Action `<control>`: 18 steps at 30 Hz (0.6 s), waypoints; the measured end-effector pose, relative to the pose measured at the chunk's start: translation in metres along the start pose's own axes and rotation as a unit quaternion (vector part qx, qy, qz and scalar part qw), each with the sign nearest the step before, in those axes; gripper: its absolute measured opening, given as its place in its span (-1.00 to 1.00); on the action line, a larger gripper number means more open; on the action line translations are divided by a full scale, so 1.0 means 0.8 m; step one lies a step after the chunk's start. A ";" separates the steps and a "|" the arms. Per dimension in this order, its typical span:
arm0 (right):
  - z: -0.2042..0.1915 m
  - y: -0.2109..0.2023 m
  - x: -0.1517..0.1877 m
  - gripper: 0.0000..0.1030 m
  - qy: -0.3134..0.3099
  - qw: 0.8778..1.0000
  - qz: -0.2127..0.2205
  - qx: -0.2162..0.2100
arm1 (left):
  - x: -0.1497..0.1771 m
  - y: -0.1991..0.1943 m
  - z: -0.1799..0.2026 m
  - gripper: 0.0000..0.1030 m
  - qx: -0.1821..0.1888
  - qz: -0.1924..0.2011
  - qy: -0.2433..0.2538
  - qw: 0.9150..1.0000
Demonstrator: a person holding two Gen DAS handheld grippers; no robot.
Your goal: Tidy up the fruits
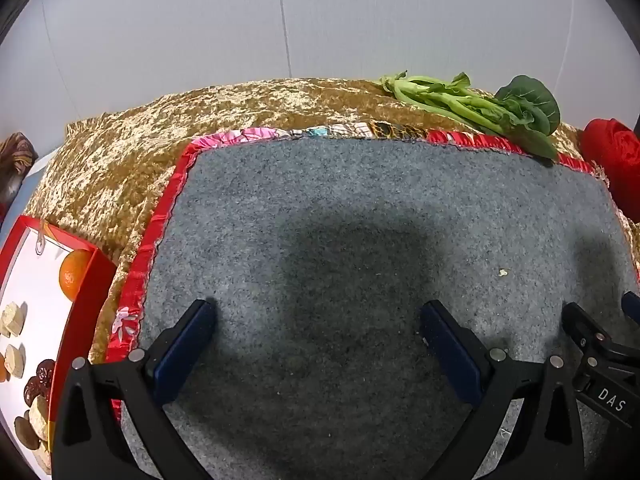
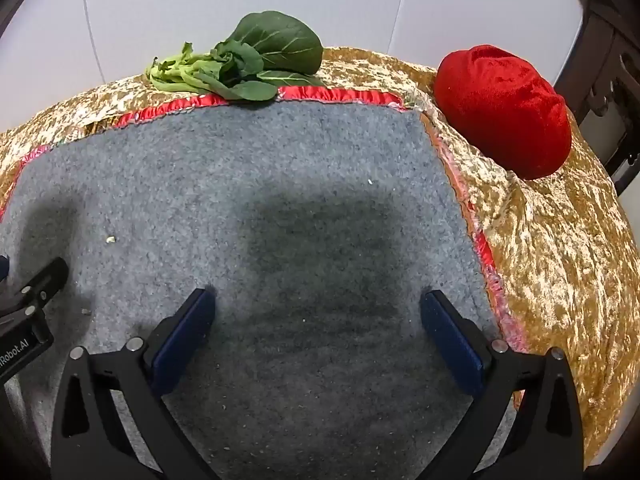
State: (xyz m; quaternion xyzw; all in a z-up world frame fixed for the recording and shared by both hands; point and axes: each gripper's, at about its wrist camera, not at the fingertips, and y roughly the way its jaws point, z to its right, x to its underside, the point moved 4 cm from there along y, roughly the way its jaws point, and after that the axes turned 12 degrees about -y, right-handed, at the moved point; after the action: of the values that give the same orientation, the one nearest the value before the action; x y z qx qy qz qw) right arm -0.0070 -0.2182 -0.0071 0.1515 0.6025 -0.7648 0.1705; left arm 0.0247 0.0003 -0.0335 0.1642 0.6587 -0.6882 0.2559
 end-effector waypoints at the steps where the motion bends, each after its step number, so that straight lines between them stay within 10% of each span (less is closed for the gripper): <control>1: 0.000 0.000 0.000 1.00 -0.005 1.000 0.002 0.009 | -0.001 0.001 0.000 1.00 0.001 0.000 0.000 1.000; 18: 0.000 0.000 0.000 1.00 -0.003 1.000 0.001 0.005 | 0.000 -0.002 0.001 1.00 0.000 0.007 0.000 1.000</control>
State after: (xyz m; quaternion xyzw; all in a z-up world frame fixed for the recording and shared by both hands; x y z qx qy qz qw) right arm -0.0070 -0.2178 -0.0070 0.1510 0.5984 -0.7678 0.1721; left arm 0.0238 -0.0005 -0.0321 0.1690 0.6574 -0.6866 0.2604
